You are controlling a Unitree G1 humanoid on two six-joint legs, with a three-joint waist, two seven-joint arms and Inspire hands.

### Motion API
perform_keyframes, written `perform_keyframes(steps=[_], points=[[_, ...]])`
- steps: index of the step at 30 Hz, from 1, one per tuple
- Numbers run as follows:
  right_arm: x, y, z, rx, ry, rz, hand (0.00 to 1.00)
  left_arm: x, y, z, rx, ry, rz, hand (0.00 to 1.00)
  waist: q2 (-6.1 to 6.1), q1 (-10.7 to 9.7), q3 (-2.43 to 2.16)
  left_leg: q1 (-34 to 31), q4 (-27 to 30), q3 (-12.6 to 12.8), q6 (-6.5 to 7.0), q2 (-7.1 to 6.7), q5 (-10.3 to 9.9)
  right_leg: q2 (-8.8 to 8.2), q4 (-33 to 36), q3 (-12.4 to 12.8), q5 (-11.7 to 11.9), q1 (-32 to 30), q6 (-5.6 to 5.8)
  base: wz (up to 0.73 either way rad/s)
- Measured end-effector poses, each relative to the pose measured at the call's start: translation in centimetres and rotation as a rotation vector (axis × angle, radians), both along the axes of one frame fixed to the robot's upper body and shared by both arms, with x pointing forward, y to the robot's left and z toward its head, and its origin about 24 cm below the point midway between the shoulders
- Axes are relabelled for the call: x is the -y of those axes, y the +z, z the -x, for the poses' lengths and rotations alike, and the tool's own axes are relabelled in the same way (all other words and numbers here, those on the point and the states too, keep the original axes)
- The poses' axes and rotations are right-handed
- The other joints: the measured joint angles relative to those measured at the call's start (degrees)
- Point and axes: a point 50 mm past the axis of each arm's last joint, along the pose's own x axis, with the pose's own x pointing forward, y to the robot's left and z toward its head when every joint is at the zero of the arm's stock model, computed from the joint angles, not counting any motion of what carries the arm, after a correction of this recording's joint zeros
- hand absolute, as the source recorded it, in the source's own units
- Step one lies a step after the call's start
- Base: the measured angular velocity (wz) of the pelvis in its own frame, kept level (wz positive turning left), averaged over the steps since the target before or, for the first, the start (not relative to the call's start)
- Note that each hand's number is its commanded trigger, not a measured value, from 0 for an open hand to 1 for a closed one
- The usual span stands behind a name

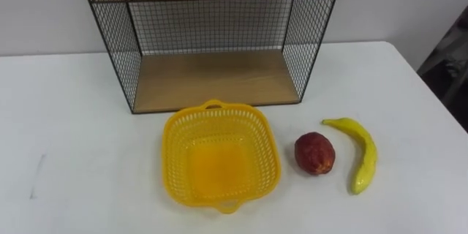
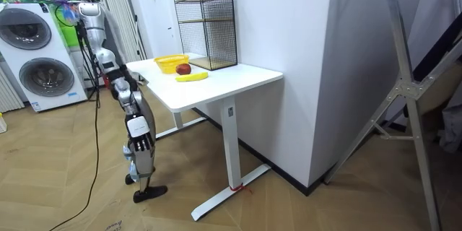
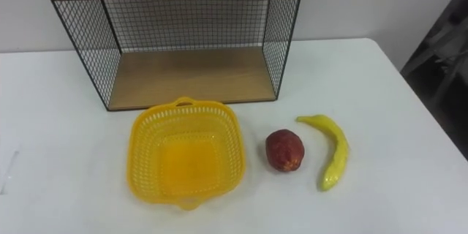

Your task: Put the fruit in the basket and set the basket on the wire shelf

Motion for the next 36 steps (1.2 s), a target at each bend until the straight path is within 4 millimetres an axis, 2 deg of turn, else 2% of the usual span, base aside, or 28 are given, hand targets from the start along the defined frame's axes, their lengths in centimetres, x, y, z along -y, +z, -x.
perform_keyframes(steps=[1, 4, 6, 7, 9, 11, 12, 14, 15, 17, 19, 20, 21, 23, 26, 27, 28, 30, 31, 33, 36], points=[[0.0, 0.0, 0.4, 0.004, -0.058, 0.006, 0.0, 0.0, 0.0, 0.0, 0.003, 0.009, -0.004, 0.0, 0.08, 0.0, 0.01, 0.0, 0.0, 0.0, -0.01, 0.03, 0.0, 0.02, -0.1, 0.1, 0.0, 0.0, 0.0, 0.0], [0.1, 0.2, 2.1, 0.035, -0.436, 0.046, 0.0, -0.2, 0.1, 0.9, 0.009, 0.069, -0.015, 0.0, 0.19, -1.7, 0.07, 0.2, 0.0, 0.2, -0.01, 0.22, 0.0, 0.09, -0.6, 0.2, 0.0, 0.4, 0.0, -0.03], [0.8, 0.3, 2.1, 0.134, -0.846, 0.085, 0.0, -0.3, 0.1, 1.7, 0.01, 0.103, -0.029, 0.0, 0.27, -4.1, 0.19, 0.5, -0.1, 0.4, -0.01, 0.02, 0.0, 0.13, -0.5, 0.3, 0.1, 0.1, -0.05, -0.08], [1.0, 0.4, 2.0, 0.162, -0.942, 0.095, 0.0, -0.4, 0.1, 1.8, 0.016, 0.12, -0.032, 0.0, 0.27, -4.5, 0.19, 0.5, -0.1, 0.6, -0.01, 0.03, 0.0, 0.17, -0.5, 0.4, 0.1, 0.1, -0.05, -0.07], [2.3, 0.9, 1.1, 0.284, -1.254, 0.141, 0.0, -1.0, 0.3, 1.7, 0.055, 0.176, -0.058, 0.0, -0.08, -5.9, 0.07, 0.5, -0.1, 0.9, -0.01, 0.05, 0.0, 0.2, -0.2, 1.0, 0.1, -0.1, -0.05, -0.05], [3.6, 1.4, 0.3, 0.376, -1.444, 0.177, 0.0, -1.4, 0.5, 1.7, 0.085, 0.203, -0.079, 0.0, -0.24, -6.7, 0.09, 0.5, -0.2, 1.1, 0.0, 0.04, 0.0, 0.24, -0.2, 1.3, 0.0, -0.3, -0.03, 0.0], [4.4, 1.8, -0.1, 0.427, -1.545, 0.2, 0.0, -1.6, 0.6, 1.6, 0.107, 0.202, -0.095, 0.0, -0.54, -7.8, 0.01, 0.6, -0.5, 1.1, -0.01, -0.02, 0.0, 0.28, -0.7, 1.2, 0.0, -0.2, -0.02, 0.0], [5.8, 2.5, -0.7, 0.482, -1.641, 0.25, 0.0, -2.1, 0.9, 1.8, 0.139, 0.218, -0.118, 0.0, -0.97, -8.4, -0.13, 0.7, -0.9, 1.0, -0.01, -0.01, 0.0, 0.31, -0.8, 1.1, 0.1, -0.2, 0.02, 0.0], [6.8, 3.1, -1.1, 0.515, -1.681, 0.295, 0.0, -2.5, 1.1, 2.1, 0.15, 0.231, -0.135, 0.0, -1.36, -9.0, -0.38, 0.8, -1.0, 1.1, -0.01, -0.06, 0.0, 0.34, -0.8, 1.2, 0.1, -0.1, 0.02, 0.0], [8.3, 4.3, -1.3, 0.547, -1.698, 0.386, 0.0, -3.2, 1.4, 2.4, 0.155, 0.245, -0.16, 0.0, -1.89, -9.4, -0.64, 0.7, -0.9, 1.0, -0.01, -0.1, 0.0, 0.39, -0.7, 1.4, 0.1, -0.4, 0.03, -0.04], [9.9, 5.9, -2.2, 0.579, -1.652, 0.497, 0.0, -3.8, 1.7, 2.2, 0.174, 0.237, -0.183, 0.0, -2.14, -9.6, -0.61, 0.2, -0.9, 1.3, -0.01, -0.17, 0.0, 0.39, -0.5, 1.6, 0.1, -1.2, 0.07, -0.12], [11.1, 7.6, -3.5, 0.642, -1.602, 0.573, 0.0, -4.0, 1.9, 2.3, 0.179, 0.234, -0.192, 0.0, -2.4, -9.6, -0.77, -0.5, -0.7, 1.8, 0.04, -0.2, 0.0, 0.43, 0.2, 2.3, 0.3, -2.2, 0.15, -0.21], [11.7, 8.6, -4.2, 0.679, -1.566, 0.614, 0.0, -4.0, 1.9, 2.2, 0.183, 0.232, -0.194, 0.0, -2.38, -9.6, -0.73, -0.9, -0.6, 1.8, 0.1, -0.25, 0.1, 0.42, 0.4, 2.5, 0.4, -2.4, 0.21, -0.19], [13.5, 12.3, -6.7, 0.821, -1.421, 0.8, 0.0, -4.0, 1.9, 2.0, 0.187, 0.217, -0.195, 0.0, -2.49, -9.7, -0.42, -2.2, -0.4, 1.8, 0.3, -0.26, 0.2, 0.46, -0.3, 2.5, 1.1, -3.2, 0.26, -0.03], [14.7, 17.0, -9.6, 1.001, -1.244, 1.013, 0.0, -3.8, 1.8, 1.6, 0.192, 0.2, -0.186, 0.0, -2.74, -9.5, -0.41, -2.9, -0.4, 1.8, 0.33, -0.15, 0.3, 0.57, -1.1, 2.4, 1.6, -3.9, 0.31, 0.0], [14.8, 18.7, -10.3, 1.068, -1.184, 1.086, 0.0, -3.8, 1.8, 1.3, 0.201, 0.196, -0.186, 0.0, -2.94, -8.9, -0.4, -3.1, -0.4, 1.9, 0.28, -0.08, 0.4, 0.63, -1.2, 2.5, 1.7, -3.9, 0.25, 0.0], [14.7, 19.4, -10.7, 1.102, -1.156, 1.112, 0.0, -3.8, 1.8, 1.2, 0.202, 0.192, -0.186, 0.0, -3.28, -8.8, -0.41, -3.1, -0.4, 1.9, 0.28, -0.08, 0.5, 0.64, -1.1, 2.5, 1.7, -3.9, 0.24, -0.04], [14.0, 22.4, -12.2, 1.243, -1.012, 1.213, 0.0, -3.6, 1.8, 0.8, 0.206, 0.166, -0.178, 0.0, -3.19, -8.0, -0.23, -3.1, -0.4, 2.0, 0.21, 0.1, 0.5, 0.93, -1.5, 2.8, 2.0, -4.0, 0.06, -0.05], [13.8, 23.0, -12.5, 1.272, -0.98, 1.228, 0.0, -3.6, 1.8, 0.6, 0.21, 0.153, -0.176, 0.0, -3.1, -7.8, -0.24, -3.1, -0.4, 2.1, 0.17, 0.2, 0.5, 1.02, -1.9, 2.8, 2.2, -4.1, 0.01, -0.07], [12.3, 24.9, -14.4, 1.402, -0.834, 1.23, 0.0, -3.3, 1.7, 0.3, 0.205, 0.103, -0.158, 0.0, -2.87, -7.2, -0.25, -3.1, -0.5, 2.4, -0.02, 0.37, 0.7, 1.18, -1.9, 2.8, 2.5, -4.0, -0.19, -0.08], [9.7, 26.2, -16.7, 1.533, -0.622, 1.164, 0.0, -2.9, 1.5, 0.1, 0.194, 0.046, -0.138, 0.0, -2.7, -6.7, -0.22, -3.0, -0.5, 2.7, -0.2, 0.65, 0.8, 1.49, -2.2, 3.1, 2.8, -4.0, -0.41, -0.06]])
